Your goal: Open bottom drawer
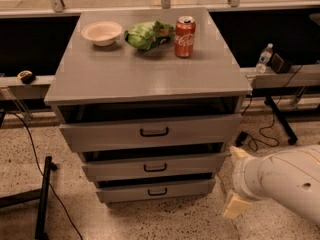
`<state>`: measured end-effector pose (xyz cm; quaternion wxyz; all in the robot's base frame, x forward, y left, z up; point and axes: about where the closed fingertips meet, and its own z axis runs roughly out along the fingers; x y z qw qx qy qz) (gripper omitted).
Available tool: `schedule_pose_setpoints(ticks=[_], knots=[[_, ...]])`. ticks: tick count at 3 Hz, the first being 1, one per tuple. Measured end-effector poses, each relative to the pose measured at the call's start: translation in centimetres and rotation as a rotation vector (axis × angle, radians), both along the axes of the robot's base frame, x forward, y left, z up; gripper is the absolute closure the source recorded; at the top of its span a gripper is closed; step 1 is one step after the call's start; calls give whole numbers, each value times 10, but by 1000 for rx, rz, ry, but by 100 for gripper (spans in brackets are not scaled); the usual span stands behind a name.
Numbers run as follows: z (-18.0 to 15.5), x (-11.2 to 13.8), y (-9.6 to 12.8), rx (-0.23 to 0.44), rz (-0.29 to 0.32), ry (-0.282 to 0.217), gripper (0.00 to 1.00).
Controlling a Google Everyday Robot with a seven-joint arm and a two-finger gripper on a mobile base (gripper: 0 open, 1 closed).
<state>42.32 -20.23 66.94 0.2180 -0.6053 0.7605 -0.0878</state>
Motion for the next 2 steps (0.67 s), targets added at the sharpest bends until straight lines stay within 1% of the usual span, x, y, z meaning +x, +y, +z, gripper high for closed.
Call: schedule_pose_setpoints(ticks=[1, 2], knots=[[-13, 2, 2, -23, -6, -14, 0], [-65, -7, 22, -49, 69, -9, 0]])
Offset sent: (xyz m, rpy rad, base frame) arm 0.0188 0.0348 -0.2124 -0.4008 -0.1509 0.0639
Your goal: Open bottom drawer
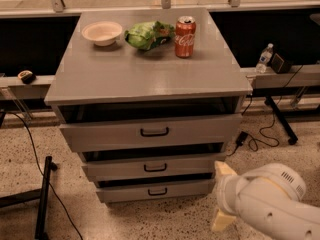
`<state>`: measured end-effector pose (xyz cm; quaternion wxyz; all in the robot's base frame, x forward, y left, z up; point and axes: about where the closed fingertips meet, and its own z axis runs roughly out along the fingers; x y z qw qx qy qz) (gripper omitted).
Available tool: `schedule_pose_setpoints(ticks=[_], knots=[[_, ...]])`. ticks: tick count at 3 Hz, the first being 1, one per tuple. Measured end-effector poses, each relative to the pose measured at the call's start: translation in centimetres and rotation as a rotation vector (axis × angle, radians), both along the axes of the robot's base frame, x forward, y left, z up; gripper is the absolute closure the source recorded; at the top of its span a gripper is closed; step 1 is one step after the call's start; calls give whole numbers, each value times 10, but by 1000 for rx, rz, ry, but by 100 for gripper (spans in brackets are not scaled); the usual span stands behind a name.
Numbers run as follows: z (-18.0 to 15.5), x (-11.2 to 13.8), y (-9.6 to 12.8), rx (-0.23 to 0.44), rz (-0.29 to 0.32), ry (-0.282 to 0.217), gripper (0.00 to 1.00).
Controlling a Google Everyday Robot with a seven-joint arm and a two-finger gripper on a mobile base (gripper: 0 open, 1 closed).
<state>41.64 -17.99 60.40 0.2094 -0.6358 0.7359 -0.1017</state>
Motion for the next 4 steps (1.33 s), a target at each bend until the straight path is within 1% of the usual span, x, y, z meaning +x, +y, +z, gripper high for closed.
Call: schedule_pose_setpoints(ticks=[1, 2, 3, 4], knots=[[-15, -5, 0, -32, 20, -1, 0], [-10, -3, 0, -46, 16, -22, 0], [-26, 9, -2, -64, -5, -3, 0], [-64, 35, -19, -34, -54, 6, 0]])
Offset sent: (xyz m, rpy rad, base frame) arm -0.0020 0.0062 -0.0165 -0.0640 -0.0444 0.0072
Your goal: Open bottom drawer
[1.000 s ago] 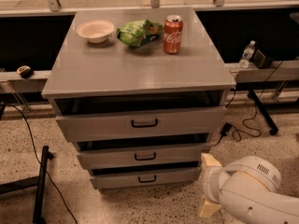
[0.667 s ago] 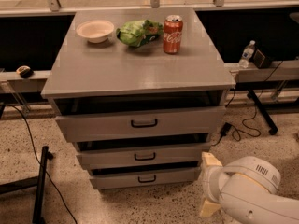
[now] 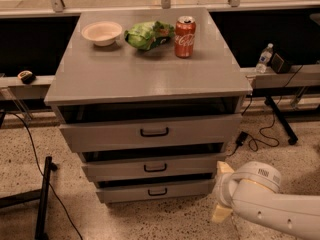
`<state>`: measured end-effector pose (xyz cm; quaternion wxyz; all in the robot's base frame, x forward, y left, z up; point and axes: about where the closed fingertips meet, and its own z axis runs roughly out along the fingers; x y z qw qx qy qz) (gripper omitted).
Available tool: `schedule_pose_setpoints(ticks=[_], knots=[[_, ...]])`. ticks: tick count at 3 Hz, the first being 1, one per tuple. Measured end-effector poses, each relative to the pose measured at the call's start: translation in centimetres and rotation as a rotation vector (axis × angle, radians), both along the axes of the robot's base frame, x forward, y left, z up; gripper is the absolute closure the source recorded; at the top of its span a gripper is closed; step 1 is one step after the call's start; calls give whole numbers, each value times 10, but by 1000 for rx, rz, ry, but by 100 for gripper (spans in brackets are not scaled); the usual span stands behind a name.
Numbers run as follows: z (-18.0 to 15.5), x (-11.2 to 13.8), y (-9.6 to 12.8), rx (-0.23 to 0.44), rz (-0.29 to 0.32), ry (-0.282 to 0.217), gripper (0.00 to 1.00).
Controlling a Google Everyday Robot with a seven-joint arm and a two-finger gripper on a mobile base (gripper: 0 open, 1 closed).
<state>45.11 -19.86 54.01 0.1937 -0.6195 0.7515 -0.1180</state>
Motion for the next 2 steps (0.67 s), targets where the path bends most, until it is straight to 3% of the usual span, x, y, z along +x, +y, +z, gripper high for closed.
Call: schedule_pose_setpoints(ticks=[1, 2], knots=[[-45, 27, -2, 90, 52, -31, 0], [-96, 30, 2, 178, 121, -19, 0]])
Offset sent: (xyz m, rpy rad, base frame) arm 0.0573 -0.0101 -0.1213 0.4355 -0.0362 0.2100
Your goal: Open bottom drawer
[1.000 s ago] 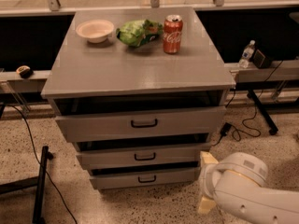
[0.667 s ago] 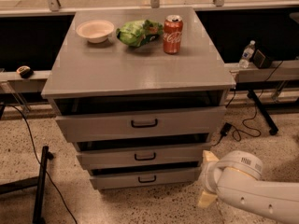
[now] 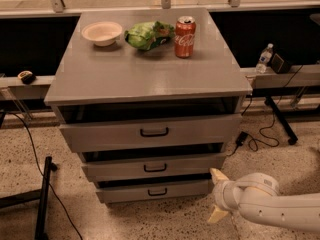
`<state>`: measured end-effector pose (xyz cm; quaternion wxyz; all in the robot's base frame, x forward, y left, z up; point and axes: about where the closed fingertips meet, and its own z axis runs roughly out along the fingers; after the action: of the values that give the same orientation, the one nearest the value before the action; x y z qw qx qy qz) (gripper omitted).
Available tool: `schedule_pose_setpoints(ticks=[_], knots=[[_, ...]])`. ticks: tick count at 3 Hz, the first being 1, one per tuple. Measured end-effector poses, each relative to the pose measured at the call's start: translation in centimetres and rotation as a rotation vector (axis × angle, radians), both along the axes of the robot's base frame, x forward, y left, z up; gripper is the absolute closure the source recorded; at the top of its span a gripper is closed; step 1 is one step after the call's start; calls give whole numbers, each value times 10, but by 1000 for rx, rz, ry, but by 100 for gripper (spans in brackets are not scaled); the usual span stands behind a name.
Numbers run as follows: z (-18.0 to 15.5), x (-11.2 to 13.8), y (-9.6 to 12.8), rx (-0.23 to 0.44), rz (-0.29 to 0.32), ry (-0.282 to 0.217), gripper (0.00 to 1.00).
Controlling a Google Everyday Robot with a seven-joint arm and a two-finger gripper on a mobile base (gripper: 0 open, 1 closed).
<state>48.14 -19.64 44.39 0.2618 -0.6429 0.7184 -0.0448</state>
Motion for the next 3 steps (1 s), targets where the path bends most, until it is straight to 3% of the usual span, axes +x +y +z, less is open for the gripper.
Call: schedule_pose_setpoints(ticks=[1, 2, 3], knots=[[-48, -33, 14, 42, 105, 77, 0], [-47, -29, 22, 56, 137, 75, 0], [-71, -32, 11, 81, 128, 103, 0]])
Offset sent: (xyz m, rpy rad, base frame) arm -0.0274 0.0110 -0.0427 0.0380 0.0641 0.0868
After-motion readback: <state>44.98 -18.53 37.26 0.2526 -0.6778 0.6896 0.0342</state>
